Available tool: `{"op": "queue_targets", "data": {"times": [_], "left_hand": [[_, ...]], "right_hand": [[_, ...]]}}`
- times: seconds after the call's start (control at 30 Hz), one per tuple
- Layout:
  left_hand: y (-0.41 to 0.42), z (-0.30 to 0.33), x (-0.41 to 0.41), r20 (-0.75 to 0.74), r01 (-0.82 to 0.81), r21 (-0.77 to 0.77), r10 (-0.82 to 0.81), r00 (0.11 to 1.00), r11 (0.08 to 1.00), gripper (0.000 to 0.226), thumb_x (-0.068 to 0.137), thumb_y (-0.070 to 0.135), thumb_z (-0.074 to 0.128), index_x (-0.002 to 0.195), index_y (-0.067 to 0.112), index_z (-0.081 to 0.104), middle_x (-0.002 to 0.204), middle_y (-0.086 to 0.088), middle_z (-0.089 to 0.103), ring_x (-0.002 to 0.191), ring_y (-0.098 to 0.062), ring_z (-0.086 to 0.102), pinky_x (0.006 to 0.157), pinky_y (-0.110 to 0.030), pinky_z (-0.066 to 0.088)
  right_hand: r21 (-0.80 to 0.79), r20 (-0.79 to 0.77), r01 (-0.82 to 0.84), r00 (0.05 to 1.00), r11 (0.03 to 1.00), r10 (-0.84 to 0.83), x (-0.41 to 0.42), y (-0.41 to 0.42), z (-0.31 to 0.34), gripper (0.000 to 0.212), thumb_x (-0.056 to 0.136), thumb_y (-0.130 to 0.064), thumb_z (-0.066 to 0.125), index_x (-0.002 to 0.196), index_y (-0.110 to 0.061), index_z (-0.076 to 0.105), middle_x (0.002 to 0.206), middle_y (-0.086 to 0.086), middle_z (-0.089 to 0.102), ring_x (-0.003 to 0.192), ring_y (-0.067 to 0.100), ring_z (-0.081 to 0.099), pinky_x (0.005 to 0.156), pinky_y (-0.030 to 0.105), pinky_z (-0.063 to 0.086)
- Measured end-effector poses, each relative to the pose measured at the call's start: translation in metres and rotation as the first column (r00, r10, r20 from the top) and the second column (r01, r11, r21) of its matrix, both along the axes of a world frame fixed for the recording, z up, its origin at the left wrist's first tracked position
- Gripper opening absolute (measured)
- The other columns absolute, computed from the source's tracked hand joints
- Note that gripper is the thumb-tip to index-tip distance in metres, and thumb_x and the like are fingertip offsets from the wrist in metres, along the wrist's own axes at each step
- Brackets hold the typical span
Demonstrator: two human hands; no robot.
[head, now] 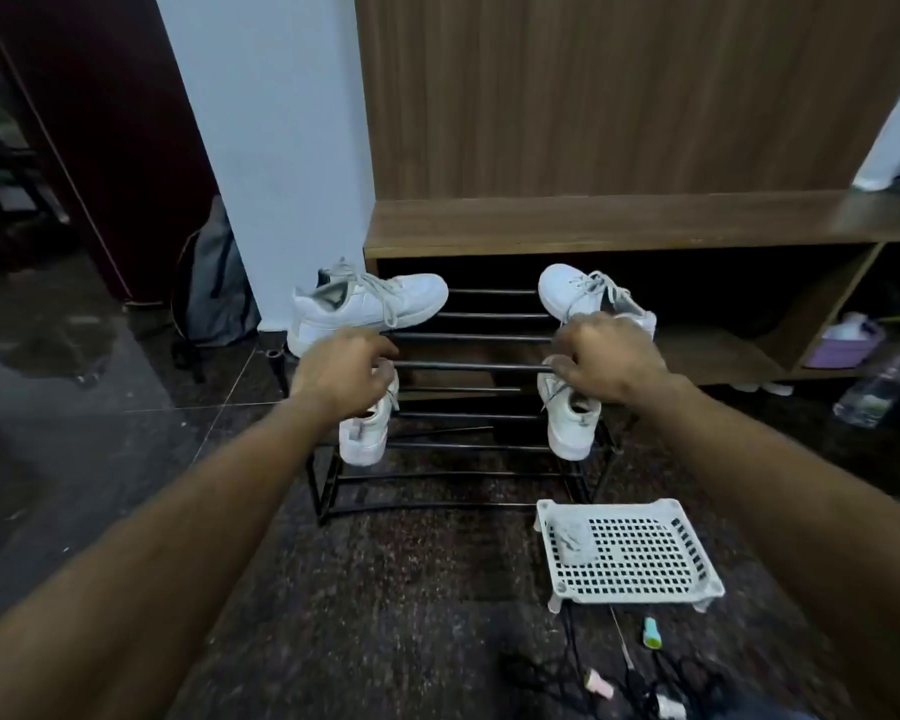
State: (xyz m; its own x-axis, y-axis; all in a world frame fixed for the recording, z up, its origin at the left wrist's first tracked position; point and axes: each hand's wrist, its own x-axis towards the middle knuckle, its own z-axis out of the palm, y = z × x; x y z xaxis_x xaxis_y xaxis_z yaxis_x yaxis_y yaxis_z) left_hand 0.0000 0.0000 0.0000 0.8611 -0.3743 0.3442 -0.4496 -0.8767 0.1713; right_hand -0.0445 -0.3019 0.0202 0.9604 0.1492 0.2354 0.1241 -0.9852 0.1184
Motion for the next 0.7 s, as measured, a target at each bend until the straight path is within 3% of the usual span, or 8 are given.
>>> {"op": "queue_targets", "data": {"times": [0.1,0.17,0.23,0.37,0.43,0.57,0.7], "left_hand": [[0.017,0.003,0.03,0.158,-0.116,0.226,0.081,0.984,0.967,0.044,0.089,0.029,0.053,0.132,0.018,0.056,0.139,-0.004,0.053,0.132,-0.023,0.043,0.104,-0.043,0.037],[0.028,0.004,0.047,0.14,-0.205,0.312,0.169,0.976,0.928,0.053,0.09,0.032,0.052,0.139,0.015,0.044,0.149,-0.004,0.041,0.141,-0.021,0.029,0.112,-0.046,0.026],[0.034,-0.005,0.057,0.089,-0.26,0.331,0.244,0.966,0.907,0.06,0.089,0.034,0.05,0.143,0.013,0.036,0.149,-0.005,0.039,0.141,-0.021,0.029,0.114,-0.049,0.022],[0.041,-0.016,0.066,0.093,-0.259,0.331,0.242,0.966,0.907,0.057,0.088,0.032,0.05,0.141,0.013,0.039,0.146,-0.004,0.041,0.137,-0.023,0.032,0.111,-0.049,0.026],[0.043,-0.018,0.07,0.142,-0.247,0.355,0.209,0.967,0.902,0.057,0.089,0.032,0.05,0.142,0.014,0.039,0.147,-0.003,0.039,0.141,-0.022,0.026,0.115,-0.051,0.018],[0.052,-0.016,0.088,0.179,-0.267,0.452,0.207,0.962,0.851,0.064,0.089,0.03,0.053,0.148,0.016,0.031,0.151,-0.004,0.032,0.146,-0.023,0.014,0.118,-0.056,0.007],[0.046,-0.011,0.106,0.173,-0.273,0.561,0.212,0.962,0.782,0.055,0.086,0.029,0.057,0.138,0.015,0.042,0.138,-0.006,0.042,0.138,-0.025,0.029,0.117,-0.06,0.003]], "right_hand": [[-0.057,0.091,0.234,0.969,0.971,-0.228,0.023,-0.018,0.008,0.039,0.088,-0.038,0.052,0.116,-0.012,0.062,0.119,0.011,0.059,0.109,0.032,0.054,0.087,0.041,0.041],[-0.01,0.062,0.376,0.925,0.927,-0.374,0.034,-0.032,0.009,0.045,0.088,-0.041,0.053,0.12,-0.009,0.06,0.121,0.013,0.055,0.112,0.034,0.051,0.091,0.043,0.039],[0.044,-0.005,0.441,0.898,0.897,-0.441,0.045,-0.043,0.002,0.048,0.088,-0.044,0.055,0.123,-0.01,0.059,0.123,0.015,0.053,0.115,0.036,0.049,0.094,0.045,0.038],[-0.08,-0.096,0.441,0.889,0.894,-0.447,0.063,-0.054,-0.004,0.053,0.089,-0.045,0.059,0.131,-0.014,0.055,0.13,0.014,0.046,0.122,0.036,0.042,0.097,0.048,0.036],[-0.145,-0.158,0.414,0.887,0.899,-0.434,0.07,-0.057,-0.004,0.053,0.09,-0.044,0.059,0.133,-0.015,0.051,0.134,0.013,0.047,0.124,0.035,0.04,0.099,0.049,0.036],[-0.122,-0.275,0.425,0.854,0.897,-0.442,0.08,-0.059,-0.003,0.059,0.088,-0.039,0.061,0.142,-0.024,0.043,0.135,0.01,0.053,0.118,0.033,0.051,0.097,0.044,0.038],[-0.071,-0.266,0.445,0.854,0.893,-0.446,0.086,-0.057,-0.003,0.056,0.083,-0.033,0.065,0.136,-0.021,0.05,0.131,0.013,0.054,0.112,0.035,0.056,0.089,0.042,0.045]]}}
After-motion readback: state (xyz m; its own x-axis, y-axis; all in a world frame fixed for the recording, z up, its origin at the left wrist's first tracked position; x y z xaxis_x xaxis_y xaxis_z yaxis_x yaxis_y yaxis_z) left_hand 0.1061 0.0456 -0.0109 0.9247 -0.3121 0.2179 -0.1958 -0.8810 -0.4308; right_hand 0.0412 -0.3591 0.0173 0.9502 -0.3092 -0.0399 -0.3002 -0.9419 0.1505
